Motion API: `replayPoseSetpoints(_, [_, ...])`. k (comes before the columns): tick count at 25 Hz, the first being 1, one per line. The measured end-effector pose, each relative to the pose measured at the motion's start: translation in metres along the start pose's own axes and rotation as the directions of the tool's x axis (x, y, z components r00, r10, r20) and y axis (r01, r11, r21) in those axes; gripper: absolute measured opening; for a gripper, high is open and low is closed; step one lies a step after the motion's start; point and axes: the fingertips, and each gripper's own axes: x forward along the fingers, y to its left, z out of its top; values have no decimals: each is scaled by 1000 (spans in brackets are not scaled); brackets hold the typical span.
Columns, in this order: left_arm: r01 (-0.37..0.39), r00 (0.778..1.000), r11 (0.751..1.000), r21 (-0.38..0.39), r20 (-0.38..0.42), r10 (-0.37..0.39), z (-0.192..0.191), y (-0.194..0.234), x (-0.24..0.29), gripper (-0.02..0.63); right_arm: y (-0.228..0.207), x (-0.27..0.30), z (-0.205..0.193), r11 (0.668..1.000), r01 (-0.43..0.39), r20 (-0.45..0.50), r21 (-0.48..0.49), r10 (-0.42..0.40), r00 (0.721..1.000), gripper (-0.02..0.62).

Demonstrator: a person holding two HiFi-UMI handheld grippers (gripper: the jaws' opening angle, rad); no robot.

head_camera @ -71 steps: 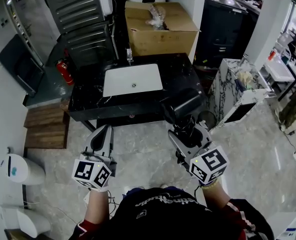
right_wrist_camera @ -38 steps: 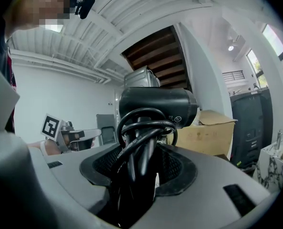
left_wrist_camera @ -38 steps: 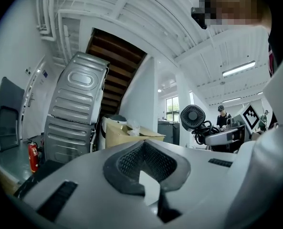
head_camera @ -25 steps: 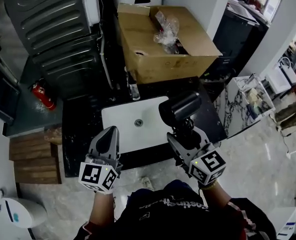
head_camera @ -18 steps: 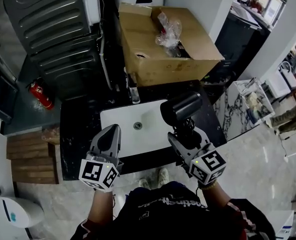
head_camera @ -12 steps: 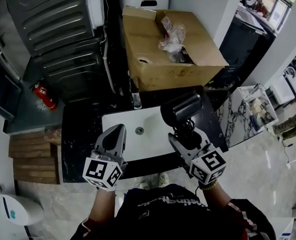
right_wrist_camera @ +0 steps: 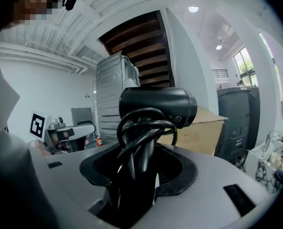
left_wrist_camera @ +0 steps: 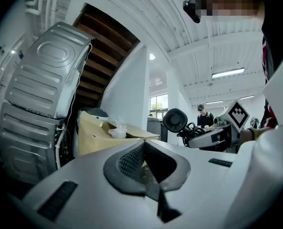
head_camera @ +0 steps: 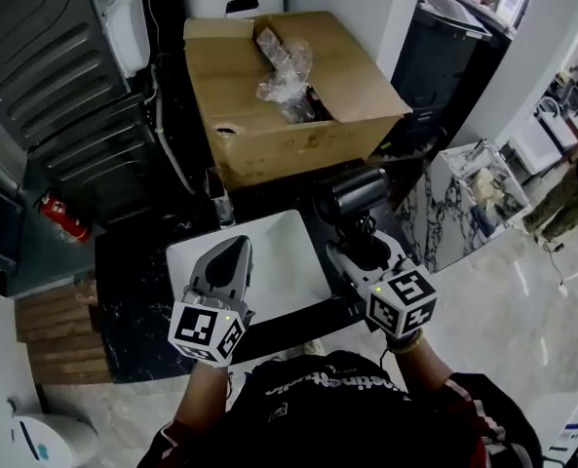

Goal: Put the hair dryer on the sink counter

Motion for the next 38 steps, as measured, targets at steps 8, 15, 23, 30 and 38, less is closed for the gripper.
replayPoseSetpoints(8, [104, 994, 995, 3, -20, -104, -17, -45, 69, 14, -96, -14, -38, 981, 174, -114, 86, -164, 980, 235])
replayPoseSetpoints(15, [153, 986, 987, -40, -56, -155, -49, -68, 106, 14, -152, -12, -95, 947, 267, -242, 176, -222, 945, 235])
replayPoseSetpoints(23, [178, 977, 982, -67, -102, -185, -71, -81, 121, 14, -200, 8, -174, 899, 360, -422, 247, -235, 876, 235])
replayPoseSetpoints(30, [172, 974, 980, -96, -132, -184, -83, -80, 124, 14, -225, 28, -226, 877, 407, -527, 254, -227, 819, 235])
replayPoseSetpoints(38, [151, 975, 982, -117, -147, -168, -87, -76, 121, 14, -238, 33, -255, 865, 462, -620, 197, -255, 742, 238])
